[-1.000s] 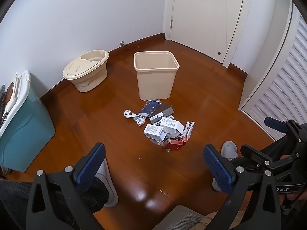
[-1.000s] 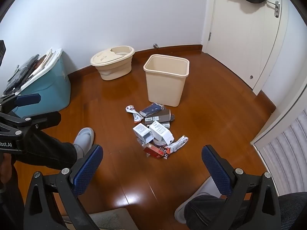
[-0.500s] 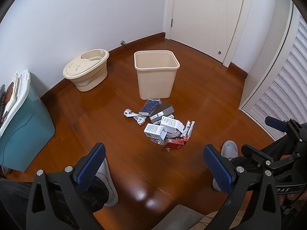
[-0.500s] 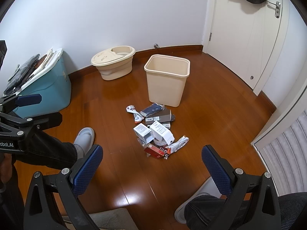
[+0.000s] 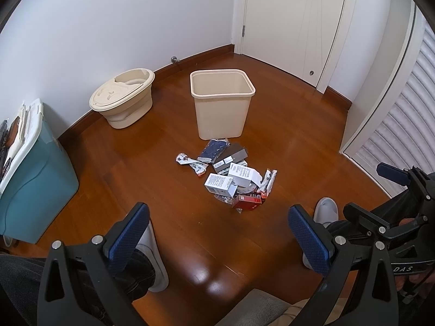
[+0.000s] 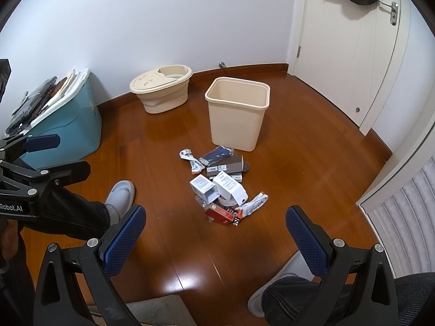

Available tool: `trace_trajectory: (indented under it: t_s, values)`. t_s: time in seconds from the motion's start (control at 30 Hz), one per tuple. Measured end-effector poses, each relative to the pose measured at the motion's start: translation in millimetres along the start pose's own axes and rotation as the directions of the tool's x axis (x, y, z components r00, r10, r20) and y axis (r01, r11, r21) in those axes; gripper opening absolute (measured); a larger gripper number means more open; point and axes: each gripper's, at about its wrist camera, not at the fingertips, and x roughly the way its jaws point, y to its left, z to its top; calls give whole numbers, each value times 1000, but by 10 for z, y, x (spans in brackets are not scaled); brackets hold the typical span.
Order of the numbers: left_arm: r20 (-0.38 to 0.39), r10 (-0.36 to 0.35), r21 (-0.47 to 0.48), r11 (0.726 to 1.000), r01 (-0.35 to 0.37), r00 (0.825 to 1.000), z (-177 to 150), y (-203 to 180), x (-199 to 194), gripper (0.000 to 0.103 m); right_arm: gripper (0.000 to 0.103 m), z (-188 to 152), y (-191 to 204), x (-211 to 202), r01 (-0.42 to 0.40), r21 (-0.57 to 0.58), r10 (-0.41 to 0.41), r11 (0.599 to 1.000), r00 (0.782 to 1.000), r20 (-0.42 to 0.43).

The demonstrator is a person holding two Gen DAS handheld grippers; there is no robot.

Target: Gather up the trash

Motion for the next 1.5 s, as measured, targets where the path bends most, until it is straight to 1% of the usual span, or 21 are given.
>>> trace_trajectory:
  t_s: [0.27, 1.5]
  values:
    - [-4, 1, -1, 1000, -1, 1000, -40, 15, 1, 103, 103, 4, -4, 0, 0, 1, 0, 1000, 1000, 0]
    - [-8, 2, 0, 1000, -2, 1000, -11, 0, 27, 103, 103, 14, 14, 12, 1, 1, -1, 1000, 1000, -4]
